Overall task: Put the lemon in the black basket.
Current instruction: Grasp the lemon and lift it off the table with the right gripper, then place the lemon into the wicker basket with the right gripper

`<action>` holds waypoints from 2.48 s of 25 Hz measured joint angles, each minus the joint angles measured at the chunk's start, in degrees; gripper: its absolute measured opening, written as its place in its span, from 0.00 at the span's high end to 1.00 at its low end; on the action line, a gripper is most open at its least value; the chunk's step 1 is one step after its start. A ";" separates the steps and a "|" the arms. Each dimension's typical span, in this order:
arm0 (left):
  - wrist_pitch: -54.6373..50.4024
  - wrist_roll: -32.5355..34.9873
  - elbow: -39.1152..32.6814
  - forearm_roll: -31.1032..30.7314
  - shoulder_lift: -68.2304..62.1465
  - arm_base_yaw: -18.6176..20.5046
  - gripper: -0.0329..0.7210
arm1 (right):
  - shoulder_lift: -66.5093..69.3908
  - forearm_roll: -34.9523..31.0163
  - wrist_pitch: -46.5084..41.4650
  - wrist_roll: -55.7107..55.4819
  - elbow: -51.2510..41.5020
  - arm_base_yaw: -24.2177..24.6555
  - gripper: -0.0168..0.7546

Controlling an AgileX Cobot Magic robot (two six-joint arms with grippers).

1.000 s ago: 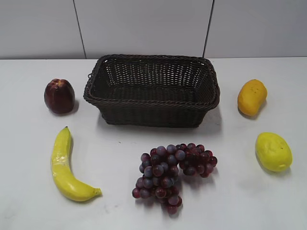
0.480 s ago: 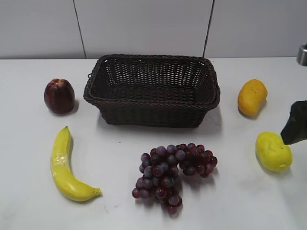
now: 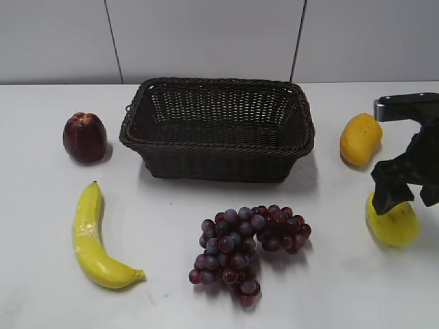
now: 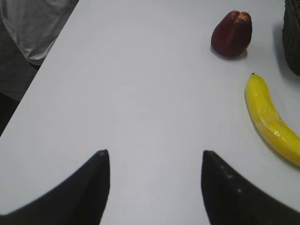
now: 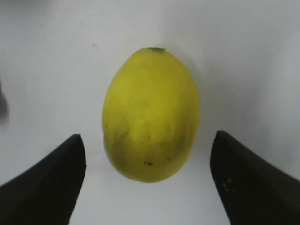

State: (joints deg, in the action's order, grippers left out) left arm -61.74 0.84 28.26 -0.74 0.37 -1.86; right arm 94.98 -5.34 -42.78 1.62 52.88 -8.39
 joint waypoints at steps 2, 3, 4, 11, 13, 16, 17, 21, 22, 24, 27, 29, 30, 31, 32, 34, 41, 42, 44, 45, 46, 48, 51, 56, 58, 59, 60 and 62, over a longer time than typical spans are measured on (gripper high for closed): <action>0.00 0.00 0.00 0.00 0.00 0.00 0.35 | 2.51 0.13 0.24 0.00 0.73 0.00 0.17; 0.00 0.00 0.00 0.00 0.00 0.00 0.35 | 3.71 0.19 0.24 0.00 1.03 0.00 0.17; 0.00 0.00 0.00 0.00 0.00 0.00 0.35 | 4.65 0.19 0.36 0.00 1.30 0.00 0.17; 0.00 0.00 0.00 0.00 0.00 0.00 0.35 | 9.99 0.30 1.29 0.00 1.66 0.00 0.17; 0.00 0.00 0.00 0.00 0.00 0.00 0.35 | 10.46 0.24 1.34 -0.06 1.66 0.00 0.20; 0.00 0.00 0.00 0.00 0.00 0.00 0.35 | 10.52 0.24 0.99 -0.06 1.77 0.00 0.25; 0.00 0.00 0.00 0.00 0.00 0.00 0.35 | 10.55 0.20 0.49 -0.06 1.89 0.00 0.25; 0.00 0.00 0.00 0.00 0.00 0.00 0.35 | 10.73 0.12 -4.82 0.00 3.87 0.00 0.25; 0.00 0.00 0.00 0.00 0.00 0.00 0.35 | 10.77 0.24 -6.81 0.05 5.11 0.00 0.25; 0.00 0.00 0.00 0.00 0.00 0.00 0.35 | 10.77 0.35 -11.07 0.05 8.45 0.00 0.25; 0.00 0.00 0.00 0.00 0.00 0.00 0.35 | 10.80 0.08 -17.91 0.05 15.97 0.00 0.25; 0.00 0.00 0.00 0.00 0.00 0.00 0.35 | 10.84 -1.78 -21.80 0.05 22.61 0.00 0.25; 0.00 0.00 0.00 0.00 0.00 0.00 0.35 | 10.84 -3.21 -22.94 0.05 25.54 0.00 0.25; 0.00 0.00 0.00 0.00 0.00 0.00 0.35 | 10.84 -4.65 -23.70 0.05 29.13 0.00 0.26; 0.00 0.00 0.00 0.00 0.00 0.00 0.35 | 10.84 -6.67 -23.84 0.05 32.70 0.00 0.26; 0.00 0.00 0.00 0.00 0.00 0.00 0.35 | 11.01 -10.34 -23.51 0.05 39.01 -0.28 0.26; 0.00 0.00 0.00 0.00 0.00 0.00 0.35 | 15.80 -12.63 -20.92 1.55 57.63 -7.52 0.26; 0.00 0.00 0.00 0.00 0.00 0.00 0.35 | 16.95 -12.56 -20.67 1.96 59.56 -8.85 0.26; 0.00 0.00 0.00 0.00 0.00 0.00 0.35 | 19.96 -12.04 -20.08 2.30 62.45 -11.85 0.26; 0.00 0.00 0.00 0.00 0.00 0.00 0.35 | 21.29 -11.66 -19.55 2.43 63.71 -12.95 0.26; 0.00 0.00 0.00 0.00 0.00 0.00 0.35 | 22.87 -11.23 -18.83 2.48 64.73 -14.18 0.26; 0.00 0.00 0.00 0.00 0.00 0.00 0.35 | 25.75 -10.61 -17.49 2.62 66.02 -16.27 0.26; 0.00 0.00 0.00 0.00 0.00 0.00 0.35 | 29.89 -10.22 -14.68 2.80 66.76 -18.35 0.26; 0.00 0.00 0.00 0.00 0.00 0.00 0.35 | 36.41 -10.12 -10.33 2.86 66.95 -20.39 0.26; 0.00 0.00 0.00 0.00 0.00 0.00 0.35 | 38.92 -9.97 -8.25 2.99 66.95 -20.60 0.26; 0.00 0.00 0.00 0.00 0.00 0.00 0.35 | 39.81 -9.76 -7.18 2.99 66.95 -20.65 0.26; 0.00 0.00 0.00 0.00 0.00 0.00 0.35 | 40.74 -9.46 -6.13 3.03 66.95 -20.65 0.26; 0.00 0.00 0.00 0.00 0.00 0.00 0.35 | 42.06 -9.00 -4.90 3.12 66.95 -20.65 0.26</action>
State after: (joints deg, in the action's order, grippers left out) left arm -61.74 0.84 28.26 -0.74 0.37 -1.86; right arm 137.05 -14.34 -47.68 4.74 119.83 -29.04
